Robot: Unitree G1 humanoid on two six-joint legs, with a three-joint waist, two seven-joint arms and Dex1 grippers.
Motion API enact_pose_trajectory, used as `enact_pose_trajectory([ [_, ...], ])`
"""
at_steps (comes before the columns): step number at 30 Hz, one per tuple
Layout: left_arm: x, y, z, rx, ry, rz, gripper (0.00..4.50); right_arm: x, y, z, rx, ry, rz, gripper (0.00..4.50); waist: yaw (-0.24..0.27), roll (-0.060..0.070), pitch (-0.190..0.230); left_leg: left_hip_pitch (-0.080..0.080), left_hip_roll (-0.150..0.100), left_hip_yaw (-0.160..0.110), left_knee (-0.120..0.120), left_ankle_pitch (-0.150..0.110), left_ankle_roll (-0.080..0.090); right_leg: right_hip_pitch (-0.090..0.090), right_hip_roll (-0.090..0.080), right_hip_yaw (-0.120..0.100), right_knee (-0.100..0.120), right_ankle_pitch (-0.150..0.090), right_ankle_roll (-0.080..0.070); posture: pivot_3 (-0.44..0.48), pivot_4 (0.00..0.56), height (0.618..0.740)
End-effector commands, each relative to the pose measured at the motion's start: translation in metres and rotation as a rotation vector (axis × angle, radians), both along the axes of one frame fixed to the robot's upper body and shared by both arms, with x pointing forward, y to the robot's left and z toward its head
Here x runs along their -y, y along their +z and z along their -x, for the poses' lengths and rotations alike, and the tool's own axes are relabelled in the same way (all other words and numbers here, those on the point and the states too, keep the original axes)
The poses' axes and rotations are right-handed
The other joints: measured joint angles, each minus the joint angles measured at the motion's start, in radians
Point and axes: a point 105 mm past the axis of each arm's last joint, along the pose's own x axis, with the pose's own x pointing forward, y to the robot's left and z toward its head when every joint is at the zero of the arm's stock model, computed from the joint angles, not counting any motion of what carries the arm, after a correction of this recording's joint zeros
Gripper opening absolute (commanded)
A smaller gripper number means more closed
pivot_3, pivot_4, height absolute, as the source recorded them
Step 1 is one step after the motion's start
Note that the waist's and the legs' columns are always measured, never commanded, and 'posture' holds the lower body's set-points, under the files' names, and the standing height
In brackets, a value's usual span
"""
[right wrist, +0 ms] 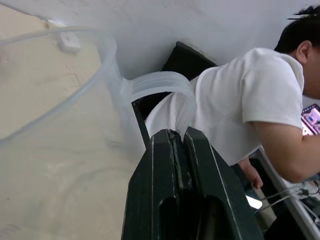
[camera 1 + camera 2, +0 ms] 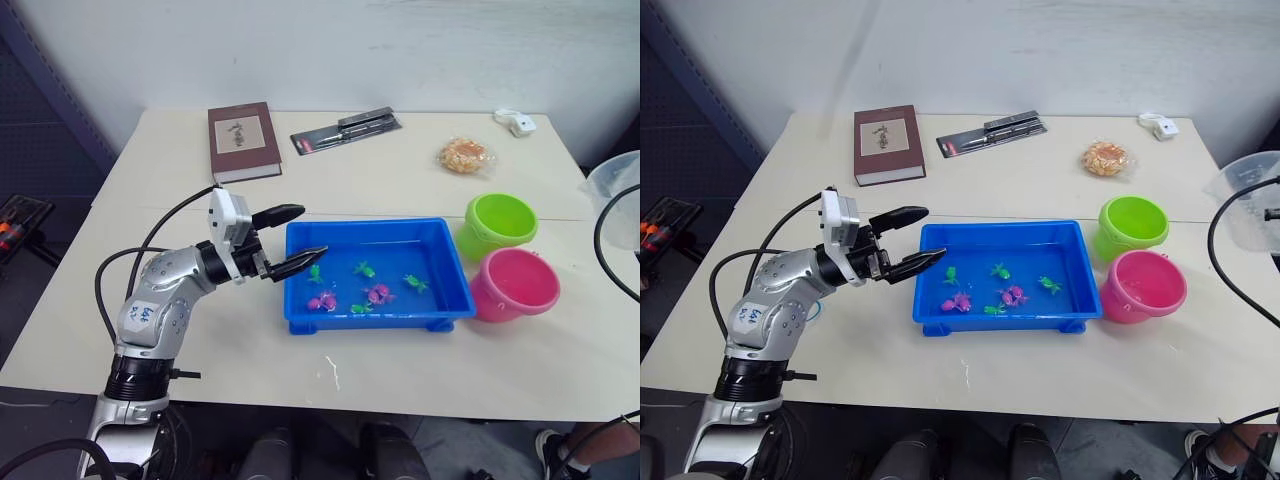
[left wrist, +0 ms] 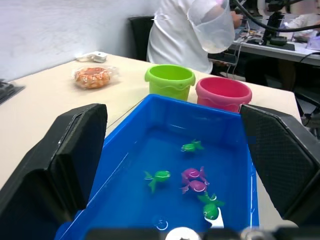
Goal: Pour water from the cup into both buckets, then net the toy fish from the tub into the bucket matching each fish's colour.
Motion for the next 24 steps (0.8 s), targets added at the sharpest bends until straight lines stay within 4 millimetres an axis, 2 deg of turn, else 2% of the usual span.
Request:
enact_pose_trajectory([
  [1,0.0,0.01,0.003,0.035,-0.002,0.008,4.5,-0.007,0.024,-0.007,0.035,-0.006,0.178,0.04,-0.001,0.0,0.0,0.0,0.0,0.0,0.0,0.0,0.0,0.0,0.0,-0.001,0.0,0.0,0.0,0.0,0.15,0.738],
  [3,-0.001,0.008,0.004,0.033,0.002,-0.003,4.5,-0.02,0.025,-0.019,0.016,0.032,0.293,0.04,-0.003,0.0,0.0,0.0,0.0,0.001,0.0,0.0,0.0,0.0,0.0,-0.002,0.0,0.0,0.0,0.0,0.15,0.738],
  [8,-0.007,0.006,0.001,0.036,0.027,-0.023,4.5,-0.036,0.019,-0.038,-0.02,0.077,0.446,0.04,-0.004,0.0,0.0,0.0,0.0,0.001,0.0,0.0,0.0,-0.001,0.0,-0.002,0.001,0.0,0.0,0.0,0.15,0.738],
  [15,-0.004,0.006,0.002,0.038,0.023,-0.015,4.5,-0.051,0.015,-0.05,-0.056,0.092,0.682,0.04,-0.002,0.0,0.0,-0.001,0.0,0.001,0.001,0.0,-0.001,-0.002,0.0,-0.002,0.0,0.0,0.0,0.0,0.15,0.738],
  [20,0.0,0.006,0.002,0.04,0.019,-0.016,4.5,-0.057,0.008,-0.056,-0.043,0.09,0.77,0.04,-0.003,-0.001,0.0,-0.001,0.0,0.001,0.001,0.0,-0.001,-0.002,0.0,-0.002,0.001,0.0,0.0,0.0,0.15,0.738],
  [24,0.001,0.008,0.001,0.047,0.032,-0.009,4.5,-0.063,0.01,-0.057,-0.033,0.094,0.882,0.04,-0.004,-0.001,0.0,-0.001,0.0,0.001,0.001,0.0,-0.001,-0.002,0.0,-0.002,0.001,0.0,0.0,0.0,0.15,0.738],
])
